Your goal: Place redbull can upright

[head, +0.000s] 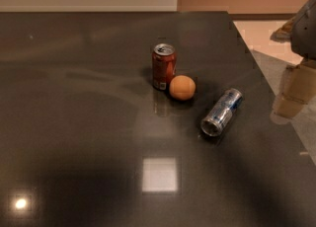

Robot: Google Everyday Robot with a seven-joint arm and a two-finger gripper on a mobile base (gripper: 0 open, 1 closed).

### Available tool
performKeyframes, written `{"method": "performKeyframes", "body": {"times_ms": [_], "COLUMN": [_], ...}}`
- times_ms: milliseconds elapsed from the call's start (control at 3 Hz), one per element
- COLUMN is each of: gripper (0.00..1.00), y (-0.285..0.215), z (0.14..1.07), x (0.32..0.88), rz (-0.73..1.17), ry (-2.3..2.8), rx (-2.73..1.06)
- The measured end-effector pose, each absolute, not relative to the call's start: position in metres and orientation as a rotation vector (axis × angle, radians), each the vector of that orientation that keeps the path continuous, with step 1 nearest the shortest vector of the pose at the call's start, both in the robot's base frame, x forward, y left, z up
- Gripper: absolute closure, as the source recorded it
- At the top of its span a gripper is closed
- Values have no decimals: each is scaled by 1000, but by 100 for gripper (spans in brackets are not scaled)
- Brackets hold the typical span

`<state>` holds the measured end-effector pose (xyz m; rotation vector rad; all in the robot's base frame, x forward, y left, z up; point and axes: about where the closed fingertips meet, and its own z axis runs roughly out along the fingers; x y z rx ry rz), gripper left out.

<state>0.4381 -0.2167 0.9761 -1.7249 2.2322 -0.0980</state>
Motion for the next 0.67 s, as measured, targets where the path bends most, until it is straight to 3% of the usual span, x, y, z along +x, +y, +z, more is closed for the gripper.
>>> {"method": "performKeyframes", "body": {"times_ms": [667], "gripper": [0], "y": [-217], "z": [977], "x": [442], "rz": [-86], "ry": [2192], "rx": [-1790]}}
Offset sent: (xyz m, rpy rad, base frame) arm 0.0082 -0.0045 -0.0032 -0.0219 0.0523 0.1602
